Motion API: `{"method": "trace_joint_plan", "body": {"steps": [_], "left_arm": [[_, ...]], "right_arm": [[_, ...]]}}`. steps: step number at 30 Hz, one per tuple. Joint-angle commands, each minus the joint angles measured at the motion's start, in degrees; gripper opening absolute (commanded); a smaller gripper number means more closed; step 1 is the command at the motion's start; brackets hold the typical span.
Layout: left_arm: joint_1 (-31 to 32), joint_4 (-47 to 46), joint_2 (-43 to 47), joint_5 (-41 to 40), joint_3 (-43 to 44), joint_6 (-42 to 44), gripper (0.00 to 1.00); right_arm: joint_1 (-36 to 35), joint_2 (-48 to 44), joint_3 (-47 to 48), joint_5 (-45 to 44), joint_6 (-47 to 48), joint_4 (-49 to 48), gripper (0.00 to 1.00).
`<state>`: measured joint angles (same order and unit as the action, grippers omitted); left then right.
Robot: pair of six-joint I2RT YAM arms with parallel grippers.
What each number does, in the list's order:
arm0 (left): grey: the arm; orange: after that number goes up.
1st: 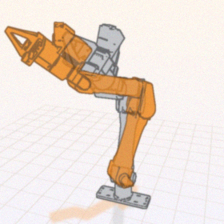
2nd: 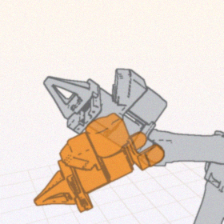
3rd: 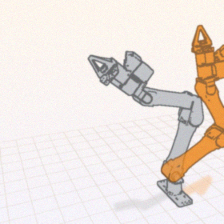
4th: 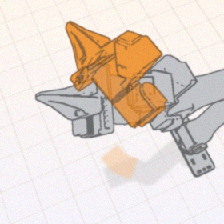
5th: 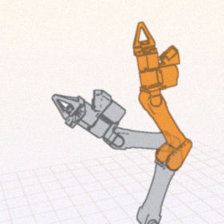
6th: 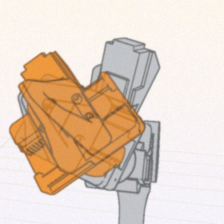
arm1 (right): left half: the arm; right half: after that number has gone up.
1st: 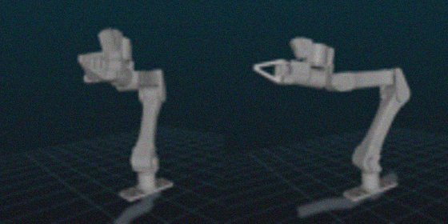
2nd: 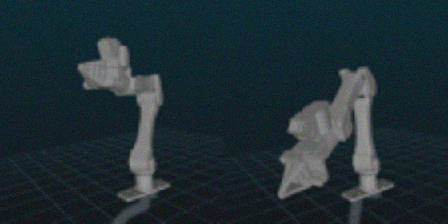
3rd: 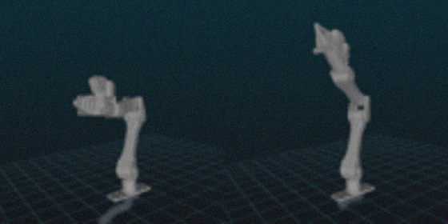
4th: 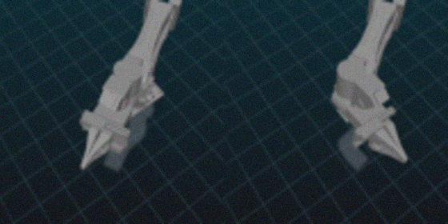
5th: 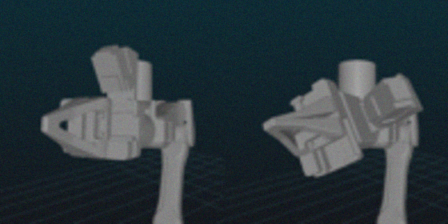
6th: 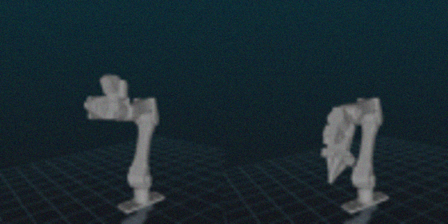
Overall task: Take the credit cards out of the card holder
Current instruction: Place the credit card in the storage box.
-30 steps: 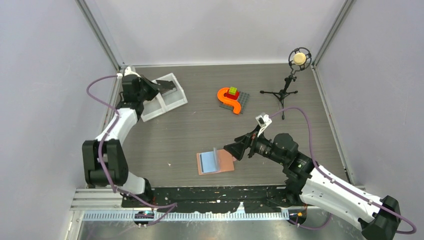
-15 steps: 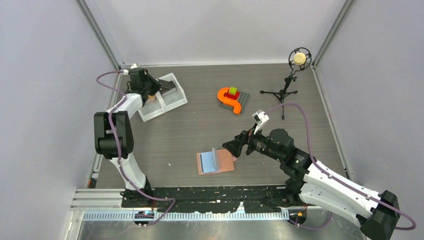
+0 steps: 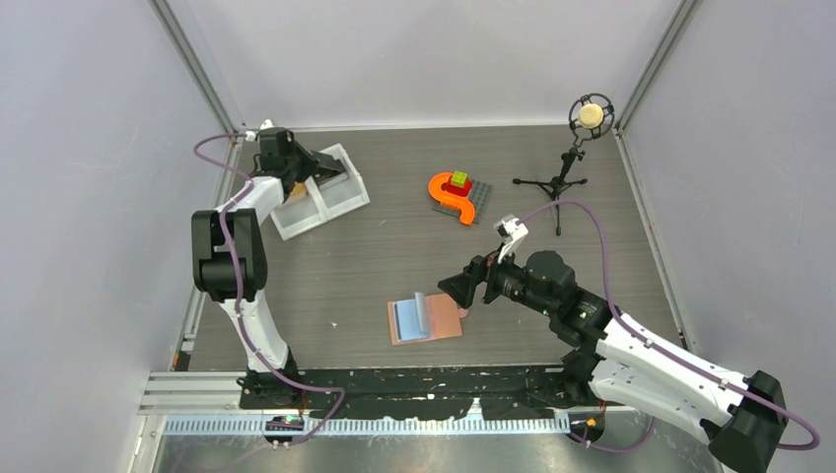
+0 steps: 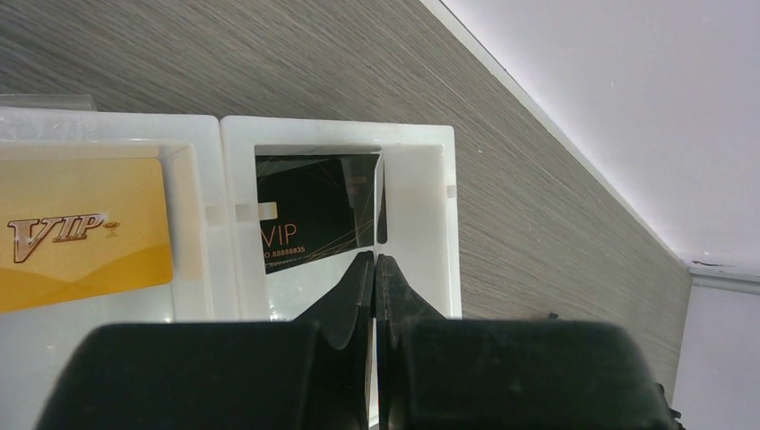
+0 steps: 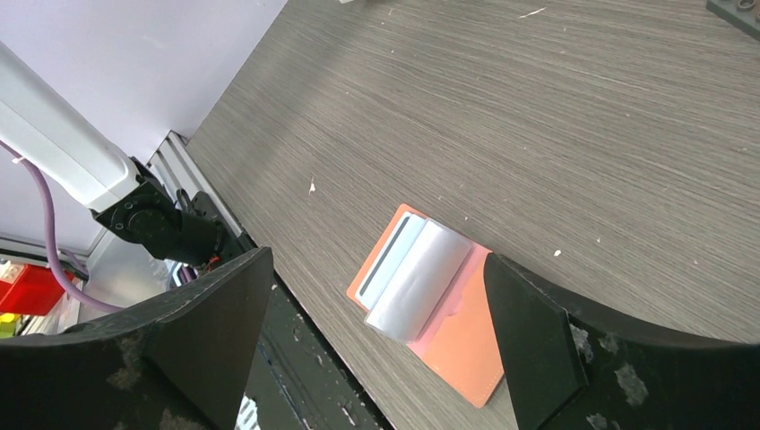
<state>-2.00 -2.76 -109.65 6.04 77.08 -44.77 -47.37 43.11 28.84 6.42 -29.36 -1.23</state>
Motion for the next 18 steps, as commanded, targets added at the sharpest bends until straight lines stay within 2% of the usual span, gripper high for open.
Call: {"method": "trace_joint_plan", "body": {"steps": [1, 6, 18], "left_arm": [[-0.23, -2.65, -0.79, -1.31, 1.87, 0.39, 0.0], [-0.11, -3.12, -2.23, -0.86, 2.56, -0.64, 0.03], [-0.14, -2.1, -4.3, -0.07, 4.21, -1.96, 0.21]], "right_arm": [[0.18, 1.23, 3.27, -1.21, 1.17, -1.75, 0.95], [0.18, 1.91, 3.42, -0.81, 0.91, -2.06, 0.95], [0.17, 0.59, 2.91, -1.41, 0.71, -1.93, 0.95]]}}
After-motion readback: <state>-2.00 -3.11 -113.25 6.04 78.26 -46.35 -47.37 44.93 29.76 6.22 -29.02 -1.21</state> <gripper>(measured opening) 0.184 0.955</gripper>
